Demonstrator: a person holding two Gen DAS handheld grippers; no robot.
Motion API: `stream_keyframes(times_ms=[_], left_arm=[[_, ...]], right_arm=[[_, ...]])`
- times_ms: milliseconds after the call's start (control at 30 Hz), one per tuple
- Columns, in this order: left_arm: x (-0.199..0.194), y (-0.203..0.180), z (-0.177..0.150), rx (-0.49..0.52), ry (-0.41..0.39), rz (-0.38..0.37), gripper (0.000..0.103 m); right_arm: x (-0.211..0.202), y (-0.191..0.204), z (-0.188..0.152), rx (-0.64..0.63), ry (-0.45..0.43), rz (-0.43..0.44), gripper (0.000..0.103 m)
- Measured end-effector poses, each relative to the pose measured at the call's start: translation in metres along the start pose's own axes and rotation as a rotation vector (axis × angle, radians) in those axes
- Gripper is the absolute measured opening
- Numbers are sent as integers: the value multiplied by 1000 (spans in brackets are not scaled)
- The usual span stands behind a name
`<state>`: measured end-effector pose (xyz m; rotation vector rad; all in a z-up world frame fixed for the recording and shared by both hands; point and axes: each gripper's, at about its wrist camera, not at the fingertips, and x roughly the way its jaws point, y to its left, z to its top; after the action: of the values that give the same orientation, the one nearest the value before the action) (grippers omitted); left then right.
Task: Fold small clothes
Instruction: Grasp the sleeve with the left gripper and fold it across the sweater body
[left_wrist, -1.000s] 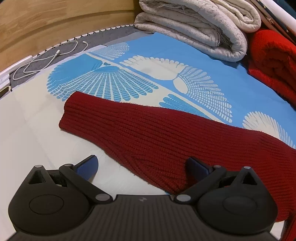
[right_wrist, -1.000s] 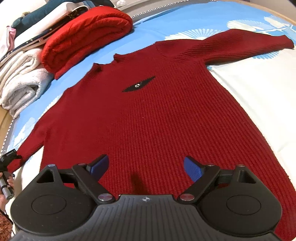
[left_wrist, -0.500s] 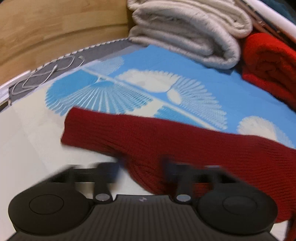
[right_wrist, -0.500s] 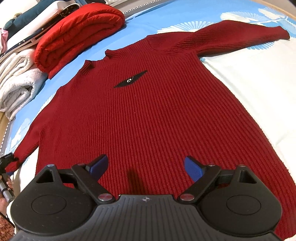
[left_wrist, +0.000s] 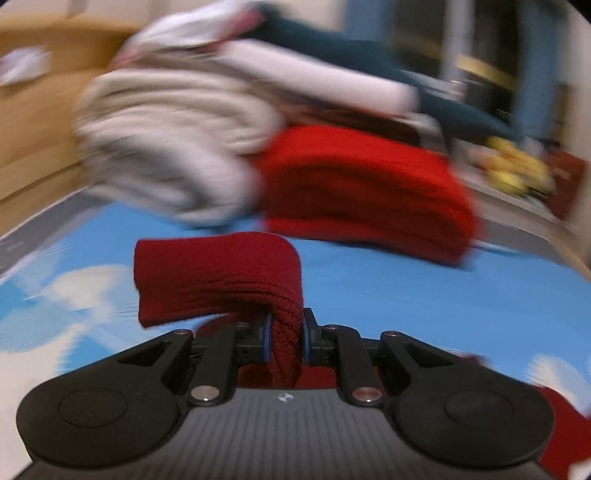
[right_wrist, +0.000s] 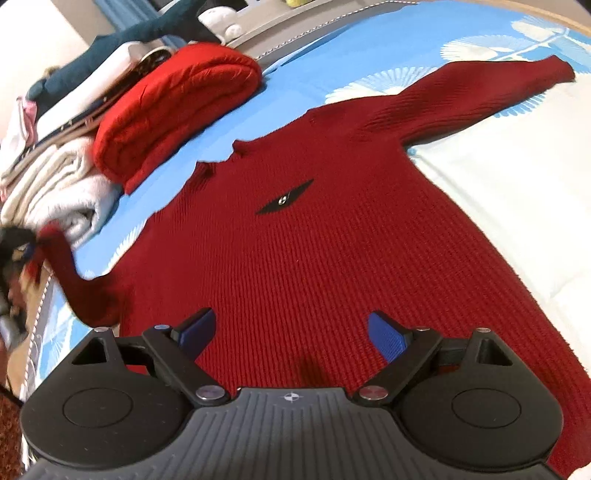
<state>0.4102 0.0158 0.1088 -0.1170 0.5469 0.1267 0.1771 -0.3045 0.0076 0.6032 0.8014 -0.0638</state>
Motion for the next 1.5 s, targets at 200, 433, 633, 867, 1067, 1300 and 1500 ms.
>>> stream_keyframes(times_ms=[200, 433, 633, 867, 1067, 1300, 1500], left_arm=[[-2, -170, -87, 203, 143, -319, 37], [-16, -155, -150, 433, 190, -237, 88], [-63, -9, -166, 388, 217, 50, 102], [-75, 101, -206, 152, 523, -148, 103], [-82, 85, -236, 274, 507, -205, 92], [-119, 75, -236, 247, 406, -112, 18], [-154, 84, -257, 347, 475, -100, 13]], right_arm=[[-9, -12, 7, 4, -27, -5, 90], [-20, -39, 18, 42, -52, -8, 90], [-30, -69, 27, 67, -87, -59, 91], [-22, -98, 19, -60, -51, -192, 94], [4, -122, -14, -227, 96, -262, 96], [-18, -102, -45, -274, 77, -153, 19], [-41, -111, -58, -315, 136, -168, 19]])
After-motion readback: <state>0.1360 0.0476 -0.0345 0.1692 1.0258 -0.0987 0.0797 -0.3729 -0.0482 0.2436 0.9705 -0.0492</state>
